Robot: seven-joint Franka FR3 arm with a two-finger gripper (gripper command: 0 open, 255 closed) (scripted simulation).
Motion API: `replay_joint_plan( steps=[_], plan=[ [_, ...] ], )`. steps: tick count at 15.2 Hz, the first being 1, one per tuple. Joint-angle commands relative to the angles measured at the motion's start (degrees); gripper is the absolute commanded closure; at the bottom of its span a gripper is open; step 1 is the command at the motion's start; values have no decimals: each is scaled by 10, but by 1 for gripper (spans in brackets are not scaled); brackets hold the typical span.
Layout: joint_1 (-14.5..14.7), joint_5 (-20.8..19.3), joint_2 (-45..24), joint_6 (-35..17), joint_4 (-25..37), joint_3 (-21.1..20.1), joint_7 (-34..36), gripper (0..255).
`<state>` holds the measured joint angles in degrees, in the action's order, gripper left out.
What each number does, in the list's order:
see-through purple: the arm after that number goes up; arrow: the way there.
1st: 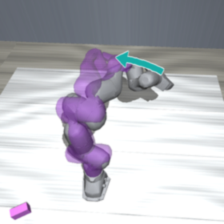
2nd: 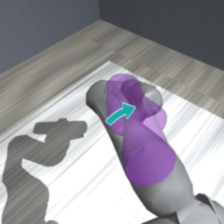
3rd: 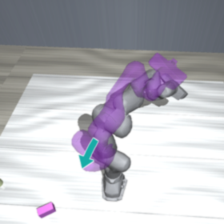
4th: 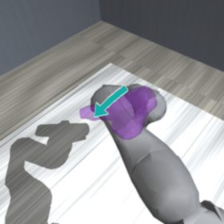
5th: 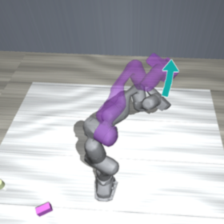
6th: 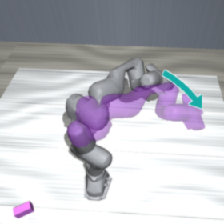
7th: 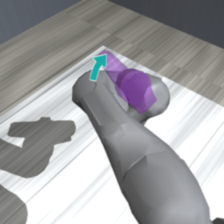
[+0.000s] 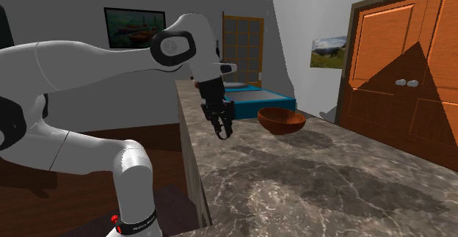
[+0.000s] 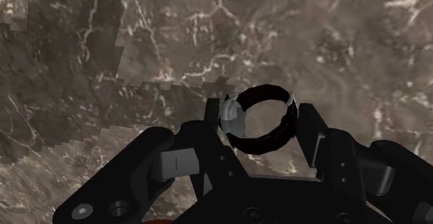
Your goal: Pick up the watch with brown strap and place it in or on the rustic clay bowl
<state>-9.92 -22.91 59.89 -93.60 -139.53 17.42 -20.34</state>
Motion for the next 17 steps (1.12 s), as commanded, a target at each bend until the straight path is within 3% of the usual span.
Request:
replay_joint_plan(
  steps=[1,17],
  plan=[
    [2,4,-8,10,19,-3,-2,255],
    [14,27,-75,102,179,-23,-22,255]
  ],
)
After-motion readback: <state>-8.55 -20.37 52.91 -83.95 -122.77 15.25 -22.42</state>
